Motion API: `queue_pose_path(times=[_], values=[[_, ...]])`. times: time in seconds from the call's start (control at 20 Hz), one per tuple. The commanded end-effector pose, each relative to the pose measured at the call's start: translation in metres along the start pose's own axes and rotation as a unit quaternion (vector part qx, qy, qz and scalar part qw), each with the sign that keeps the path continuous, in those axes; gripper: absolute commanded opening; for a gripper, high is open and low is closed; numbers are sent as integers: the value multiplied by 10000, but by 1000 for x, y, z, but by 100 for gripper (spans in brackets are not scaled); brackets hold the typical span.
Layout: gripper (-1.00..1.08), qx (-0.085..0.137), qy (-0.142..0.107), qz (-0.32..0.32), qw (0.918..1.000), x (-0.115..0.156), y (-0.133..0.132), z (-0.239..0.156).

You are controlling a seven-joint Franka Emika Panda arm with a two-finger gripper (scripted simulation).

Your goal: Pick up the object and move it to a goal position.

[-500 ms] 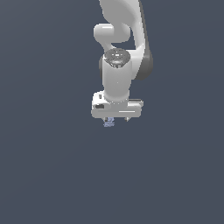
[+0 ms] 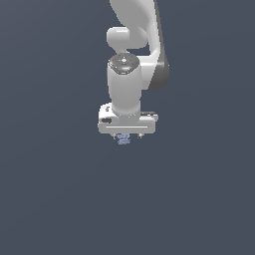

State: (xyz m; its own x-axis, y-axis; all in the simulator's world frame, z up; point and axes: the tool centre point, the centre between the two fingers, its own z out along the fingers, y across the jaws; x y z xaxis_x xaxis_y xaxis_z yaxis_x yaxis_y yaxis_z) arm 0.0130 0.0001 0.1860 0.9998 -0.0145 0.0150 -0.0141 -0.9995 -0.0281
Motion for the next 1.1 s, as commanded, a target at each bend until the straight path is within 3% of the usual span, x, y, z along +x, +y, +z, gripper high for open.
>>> queue_pose_path(times=[0.0,0.5,1.05], values=[[100,11,13,-3,10000,1,3,-1],[100,9,4,252,9997,-2,3,3],[100,3,-17,1314,9913,-14,4,19]])
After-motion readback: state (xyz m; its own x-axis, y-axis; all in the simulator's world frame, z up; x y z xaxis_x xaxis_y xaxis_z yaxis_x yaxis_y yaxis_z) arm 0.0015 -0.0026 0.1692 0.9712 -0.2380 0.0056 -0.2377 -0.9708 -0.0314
